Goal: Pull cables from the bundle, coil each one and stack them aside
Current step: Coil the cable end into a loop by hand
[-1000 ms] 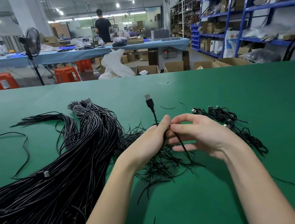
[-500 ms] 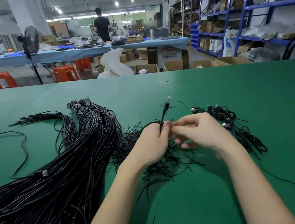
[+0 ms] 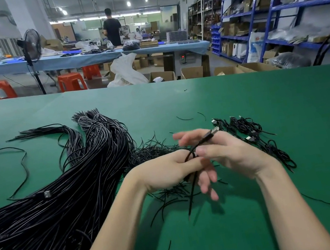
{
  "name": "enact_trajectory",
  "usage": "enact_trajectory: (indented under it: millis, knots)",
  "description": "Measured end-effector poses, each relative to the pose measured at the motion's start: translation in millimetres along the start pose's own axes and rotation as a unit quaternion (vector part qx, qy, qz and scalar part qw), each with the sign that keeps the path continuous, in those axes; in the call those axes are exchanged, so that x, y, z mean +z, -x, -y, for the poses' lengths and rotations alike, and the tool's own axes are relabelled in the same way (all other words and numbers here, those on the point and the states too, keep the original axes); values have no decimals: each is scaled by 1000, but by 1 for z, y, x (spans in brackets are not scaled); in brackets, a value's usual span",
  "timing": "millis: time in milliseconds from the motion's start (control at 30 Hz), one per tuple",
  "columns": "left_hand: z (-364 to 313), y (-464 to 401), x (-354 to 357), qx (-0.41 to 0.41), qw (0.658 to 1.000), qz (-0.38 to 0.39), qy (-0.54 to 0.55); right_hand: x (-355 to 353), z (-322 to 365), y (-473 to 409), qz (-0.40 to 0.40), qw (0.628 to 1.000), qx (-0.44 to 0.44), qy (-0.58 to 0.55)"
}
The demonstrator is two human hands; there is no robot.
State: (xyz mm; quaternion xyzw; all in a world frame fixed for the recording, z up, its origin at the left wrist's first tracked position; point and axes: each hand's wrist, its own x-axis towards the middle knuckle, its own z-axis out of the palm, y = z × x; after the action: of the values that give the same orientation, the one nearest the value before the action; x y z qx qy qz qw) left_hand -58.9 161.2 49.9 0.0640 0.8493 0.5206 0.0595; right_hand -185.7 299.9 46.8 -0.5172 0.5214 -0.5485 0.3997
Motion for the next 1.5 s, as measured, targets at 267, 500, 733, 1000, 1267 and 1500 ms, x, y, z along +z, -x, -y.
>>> enact_trajectory:
  millis: [267,500,733,1000,1267,1500]
  knots:
    - [3,0,6,71,980,78,166,14,-9,-12,-58,998,-1,-2]
    - [4,8,-4,61,976,74,195,6,-1,-7,-43,999,2,-21]
    - [3,8,-2,28,987,74,142,14,9,-8,-58,995,-39,75]
    - [8,6,-3,-5,989,46,144,16,-2,-14,-96,991,29,84]
    - [12,4,-1,8,976,28,214,18,-13,-21,-162,986,36,10]
    - [12,5,-3,16,967,22,253,21,-22,-22,-102,985,81,-117]
